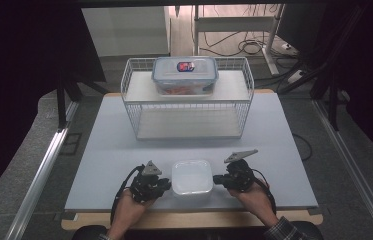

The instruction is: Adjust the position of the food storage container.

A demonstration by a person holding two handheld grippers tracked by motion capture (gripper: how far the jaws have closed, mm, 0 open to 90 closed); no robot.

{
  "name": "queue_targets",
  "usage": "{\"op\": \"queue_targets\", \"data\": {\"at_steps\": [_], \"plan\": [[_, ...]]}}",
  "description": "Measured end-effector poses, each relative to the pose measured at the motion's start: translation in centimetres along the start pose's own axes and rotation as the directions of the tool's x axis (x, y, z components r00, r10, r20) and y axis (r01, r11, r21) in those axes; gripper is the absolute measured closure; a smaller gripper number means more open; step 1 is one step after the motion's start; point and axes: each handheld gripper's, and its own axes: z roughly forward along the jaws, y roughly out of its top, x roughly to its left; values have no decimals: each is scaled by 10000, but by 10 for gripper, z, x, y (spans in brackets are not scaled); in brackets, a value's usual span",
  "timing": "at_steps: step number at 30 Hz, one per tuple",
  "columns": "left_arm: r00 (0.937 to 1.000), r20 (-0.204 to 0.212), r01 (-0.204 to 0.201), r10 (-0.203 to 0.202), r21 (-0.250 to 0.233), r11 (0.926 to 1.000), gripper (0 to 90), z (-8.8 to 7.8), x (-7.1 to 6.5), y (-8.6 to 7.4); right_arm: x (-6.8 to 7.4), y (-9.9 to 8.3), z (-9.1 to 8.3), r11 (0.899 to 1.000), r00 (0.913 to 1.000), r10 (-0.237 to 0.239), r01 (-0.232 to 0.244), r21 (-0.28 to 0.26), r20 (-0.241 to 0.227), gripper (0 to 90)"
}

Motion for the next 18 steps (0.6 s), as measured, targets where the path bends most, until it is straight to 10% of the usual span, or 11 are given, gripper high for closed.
{"op": "queue_targets", "data": {"at_steps": [13,18], "plan": [[9993,-320,164,-170,-197,9997,730,6,14,4,5,0,3,9998,9998,-174,174,-115,12,881],[9968,-451,628,-657,-620,9961,573,-8,26,-3,2,-5,-13,9940,9919,-937,980,-477,862,774]]}}
